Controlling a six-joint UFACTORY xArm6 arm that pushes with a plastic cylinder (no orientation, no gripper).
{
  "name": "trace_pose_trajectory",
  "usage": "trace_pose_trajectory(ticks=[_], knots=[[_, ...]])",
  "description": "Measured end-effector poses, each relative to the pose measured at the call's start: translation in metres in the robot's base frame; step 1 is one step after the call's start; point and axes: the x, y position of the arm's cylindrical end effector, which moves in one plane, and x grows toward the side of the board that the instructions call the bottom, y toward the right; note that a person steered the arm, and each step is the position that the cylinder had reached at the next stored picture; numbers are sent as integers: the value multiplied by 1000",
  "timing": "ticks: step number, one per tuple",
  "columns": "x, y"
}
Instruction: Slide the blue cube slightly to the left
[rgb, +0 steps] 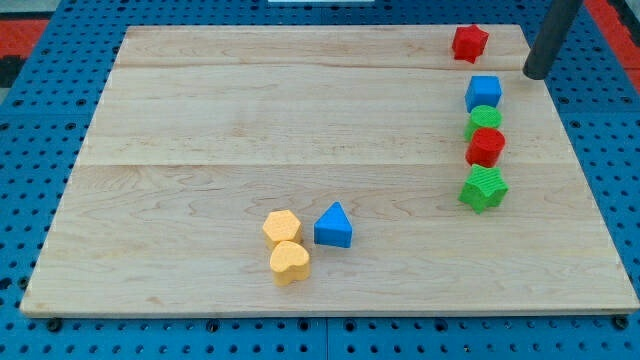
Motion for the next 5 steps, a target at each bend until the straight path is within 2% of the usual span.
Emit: trace_pose_trajectory(ticks=[4, 5], knots=[[-13, 0], [-2, -24]])
